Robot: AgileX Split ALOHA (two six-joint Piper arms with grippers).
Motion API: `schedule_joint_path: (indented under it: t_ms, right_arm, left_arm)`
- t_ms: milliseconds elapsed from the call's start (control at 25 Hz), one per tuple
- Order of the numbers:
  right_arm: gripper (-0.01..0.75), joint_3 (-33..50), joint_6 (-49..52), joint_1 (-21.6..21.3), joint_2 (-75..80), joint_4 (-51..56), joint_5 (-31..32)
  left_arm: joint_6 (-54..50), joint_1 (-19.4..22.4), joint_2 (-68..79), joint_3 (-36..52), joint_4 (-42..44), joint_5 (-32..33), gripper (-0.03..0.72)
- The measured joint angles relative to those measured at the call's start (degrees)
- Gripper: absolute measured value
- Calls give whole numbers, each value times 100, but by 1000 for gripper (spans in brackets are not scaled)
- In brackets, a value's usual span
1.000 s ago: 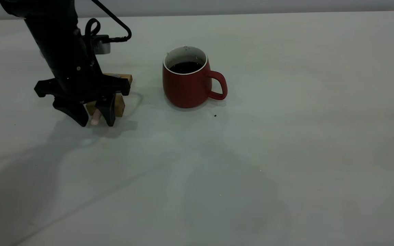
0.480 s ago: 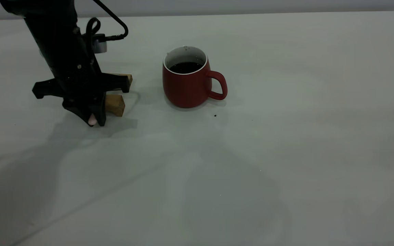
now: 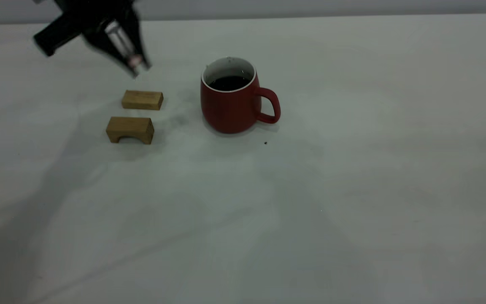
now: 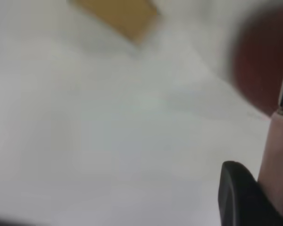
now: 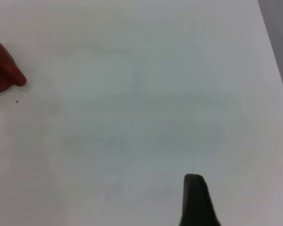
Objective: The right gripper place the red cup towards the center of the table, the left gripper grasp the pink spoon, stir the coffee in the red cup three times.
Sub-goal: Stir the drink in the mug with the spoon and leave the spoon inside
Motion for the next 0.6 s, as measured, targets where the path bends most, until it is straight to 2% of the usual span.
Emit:
schedule_joint_path:
  t_ms: [200,400,600]
  right_arm:
    - [533,0,0,0,0,0,0]
    - [533,0,0,0,0,0,0]
    - [533,0,0,0,0,0,0]
  left_arm:
    - [-1076,0,-122,-42,-2436,273,152]
    - [-1063,0,-40,-42,-4919,315,152]
    - [-1086,-144,245,-42,-6605,55,152]
